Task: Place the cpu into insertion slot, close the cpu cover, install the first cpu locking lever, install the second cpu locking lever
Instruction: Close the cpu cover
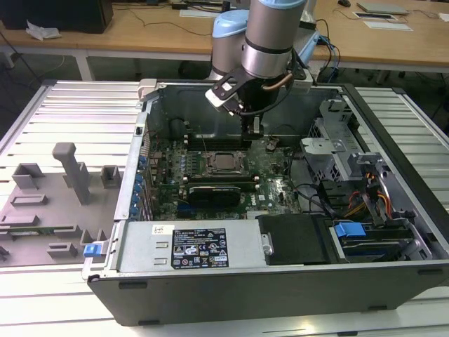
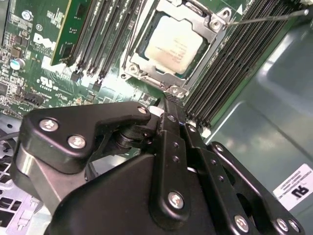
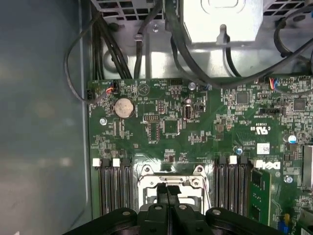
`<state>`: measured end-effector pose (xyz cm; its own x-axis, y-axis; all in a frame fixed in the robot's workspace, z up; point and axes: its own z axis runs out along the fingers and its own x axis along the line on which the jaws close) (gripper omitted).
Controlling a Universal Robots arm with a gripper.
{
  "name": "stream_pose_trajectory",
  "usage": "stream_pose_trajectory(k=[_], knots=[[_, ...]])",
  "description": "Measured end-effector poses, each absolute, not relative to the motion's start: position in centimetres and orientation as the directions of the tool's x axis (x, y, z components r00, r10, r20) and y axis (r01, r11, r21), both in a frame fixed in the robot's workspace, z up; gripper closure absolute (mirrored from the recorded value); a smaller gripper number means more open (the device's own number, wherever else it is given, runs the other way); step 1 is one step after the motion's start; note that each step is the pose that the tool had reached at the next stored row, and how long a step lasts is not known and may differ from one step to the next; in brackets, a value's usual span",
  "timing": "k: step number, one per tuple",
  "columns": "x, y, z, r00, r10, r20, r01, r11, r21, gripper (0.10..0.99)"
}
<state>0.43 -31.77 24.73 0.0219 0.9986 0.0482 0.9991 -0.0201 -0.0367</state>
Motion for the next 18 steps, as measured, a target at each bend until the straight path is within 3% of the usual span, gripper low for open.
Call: stream_pose_trajectory(k=[7,18], knots=[[-1.7,-31.7,24.6,0.019,0.999,0.050,0.999,-0.020,0.035,0.980],[-3.5,-32.6,24.1,0.018,0.999,0.042,0.999,-0.020,0.035,0.980]])
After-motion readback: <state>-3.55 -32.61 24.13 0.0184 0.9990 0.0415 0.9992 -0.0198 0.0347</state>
